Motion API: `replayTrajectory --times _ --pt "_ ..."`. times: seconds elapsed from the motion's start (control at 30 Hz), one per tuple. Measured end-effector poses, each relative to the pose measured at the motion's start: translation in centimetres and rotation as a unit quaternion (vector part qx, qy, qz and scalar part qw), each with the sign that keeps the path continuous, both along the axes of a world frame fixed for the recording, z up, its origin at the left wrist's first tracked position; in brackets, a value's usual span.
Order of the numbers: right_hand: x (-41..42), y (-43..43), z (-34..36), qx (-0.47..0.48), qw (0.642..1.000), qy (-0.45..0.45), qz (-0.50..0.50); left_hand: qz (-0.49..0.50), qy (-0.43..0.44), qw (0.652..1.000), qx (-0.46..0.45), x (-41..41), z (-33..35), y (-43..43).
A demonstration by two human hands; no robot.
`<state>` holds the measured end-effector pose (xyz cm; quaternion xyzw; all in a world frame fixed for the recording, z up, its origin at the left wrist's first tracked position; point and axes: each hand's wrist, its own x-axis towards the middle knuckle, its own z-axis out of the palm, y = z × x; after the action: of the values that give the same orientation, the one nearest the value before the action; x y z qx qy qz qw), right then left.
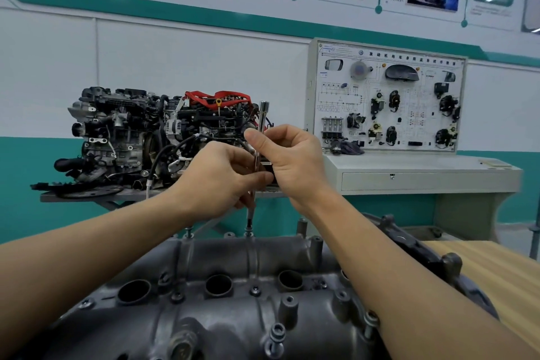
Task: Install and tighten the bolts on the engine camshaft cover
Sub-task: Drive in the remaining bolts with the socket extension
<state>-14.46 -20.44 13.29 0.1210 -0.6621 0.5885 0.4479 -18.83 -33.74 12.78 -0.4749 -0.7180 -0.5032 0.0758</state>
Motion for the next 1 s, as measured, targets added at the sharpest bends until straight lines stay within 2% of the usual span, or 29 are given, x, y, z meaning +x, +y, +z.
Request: replayTrajectory --times 0.27,0.43,0.6,0.8,1.0 --pt "1.0 0.0 0.3 0.012 0.998 -0.058 0.018 -0.017 0.015 0.997 -0.070 -0.1 0.5 -0.1" --pt "1.1 -0.2 0.3 0.023 0.993 -0.085 0.077 -0.013 0.047 0.994 -0.095 -0.2 0.7 -0.2" --pt "0.7 0.0 0.1 0.069 0.995 -0.052 0.051 0.014 0.051 0.995 -0.087 -0.4 0.6 -0.1" --pt "0.4 0.4 0.1 0.031 0.999 -0.011 0.004 -0.001 0.044 0.997 -0.068 -0.8 0.5 -0.3" --pt "0.6 0.2 0.1 0.061 0.997 -0.038 0.039 0.013 0.040 0.998 -0.053 -1.3 0.3 -0.1"
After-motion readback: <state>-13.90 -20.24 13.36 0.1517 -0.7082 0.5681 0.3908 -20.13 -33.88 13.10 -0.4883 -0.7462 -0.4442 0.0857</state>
